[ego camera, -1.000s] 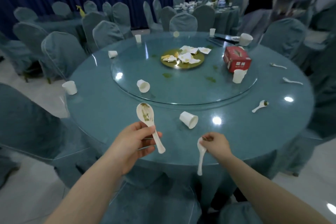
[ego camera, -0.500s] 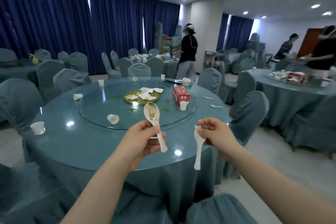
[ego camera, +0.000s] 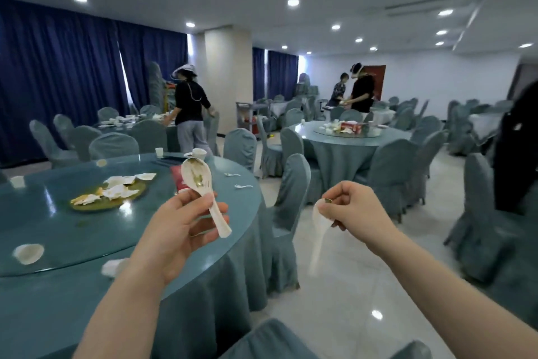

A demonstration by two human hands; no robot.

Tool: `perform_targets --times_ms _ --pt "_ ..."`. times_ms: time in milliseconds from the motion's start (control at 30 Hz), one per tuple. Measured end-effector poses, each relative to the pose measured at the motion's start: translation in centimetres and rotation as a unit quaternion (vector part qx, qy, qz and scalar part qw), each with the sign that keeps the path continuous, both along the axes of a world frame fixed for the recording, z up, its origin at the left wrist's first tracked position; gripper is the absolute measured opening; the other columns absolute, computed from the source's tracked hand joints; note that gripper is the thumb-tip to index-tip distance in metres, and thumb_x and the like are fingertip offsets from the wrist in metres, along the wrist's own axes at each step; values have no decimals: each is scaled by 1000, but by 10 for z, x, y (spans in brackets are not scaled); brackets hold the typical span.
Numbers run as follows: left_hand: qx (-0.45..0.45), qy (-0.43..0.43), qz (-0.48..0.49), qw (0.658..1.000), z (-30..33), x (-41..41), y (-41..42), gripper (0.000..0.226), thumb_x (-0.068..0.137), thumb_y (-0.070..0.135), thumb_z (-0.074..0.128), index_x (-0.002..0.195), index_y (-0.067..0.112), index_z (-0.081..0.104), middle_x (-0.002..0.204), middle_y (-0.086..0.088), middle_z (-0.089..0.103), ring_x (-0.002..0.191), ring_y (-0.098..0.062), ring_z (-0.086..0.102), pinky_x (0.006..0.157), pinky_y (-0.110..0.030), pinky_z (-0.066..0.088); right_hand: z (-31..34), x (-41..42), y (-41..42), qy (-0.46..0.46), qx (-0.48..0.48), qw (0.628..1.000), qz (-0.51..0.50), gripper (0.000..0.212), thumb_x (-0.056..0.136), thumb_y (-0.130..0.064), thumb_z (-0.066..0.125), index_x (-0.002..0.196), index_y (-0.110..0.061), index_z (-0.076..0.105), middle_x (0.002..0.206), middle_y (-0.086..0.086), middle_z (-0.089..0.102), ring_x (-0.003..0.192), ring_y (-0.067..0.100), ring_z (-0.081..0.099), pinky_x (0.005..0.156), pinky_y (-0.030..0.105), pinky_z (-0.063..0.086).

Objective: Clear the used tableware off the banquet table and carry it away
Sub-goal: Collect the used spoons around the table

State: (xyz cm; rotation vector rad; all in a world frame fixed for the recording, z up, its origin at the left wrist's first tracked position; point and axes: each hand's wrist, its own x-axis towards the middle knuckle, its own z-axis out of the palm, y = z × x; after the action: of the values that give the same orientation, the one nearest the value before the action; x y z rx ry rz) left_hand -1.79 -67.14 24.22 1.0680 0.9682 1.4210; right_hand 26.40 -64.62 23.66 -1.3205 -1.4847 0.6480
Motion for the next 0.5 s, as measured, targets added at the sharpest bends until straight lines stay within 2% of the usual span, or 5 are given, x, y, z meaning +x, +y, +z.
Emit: perform_targets --times_ms 167,267,400,500 --pt "-24 -92 21 995 -41 132 37 10 94 17 54 96 12 62 76 -6 74 61 -13 70 46 -20 53 -16 150 14 -55 8 997 -60 14 77 -15 73 77 -11 59 59 1 68 48 15 64 48 26 51" --pt "-60 -116 26 991 -66 213 57 11 95 16 52 94 13 62 72 -4 74 59 -11 70 45 -19 52 -34 220 31 -24 1 996 -81 16 77 -14 74 76 -12 58 66 4 68 49 16 64 55 34 57" --pt "-94 -108 13 990 -90 304 83 12 95 15 53 97 10 63 74 -5 74 60 -13 70 49 -22 55 -62 276 69 38 -20 997 -60 13 80 -13 73 82 -15 59 70 3 64 51 10 62 53 25 54" --pt "-113 -82 12 990 -105 344 107 11 94 14 53 97 8 62 76 -8 74 60 -14 70 47 -23 54 -86 303 100 72 -43 995 -61 13 83 -12 69 87 -22 62 77 3 64 55 9 63 52 21 52"
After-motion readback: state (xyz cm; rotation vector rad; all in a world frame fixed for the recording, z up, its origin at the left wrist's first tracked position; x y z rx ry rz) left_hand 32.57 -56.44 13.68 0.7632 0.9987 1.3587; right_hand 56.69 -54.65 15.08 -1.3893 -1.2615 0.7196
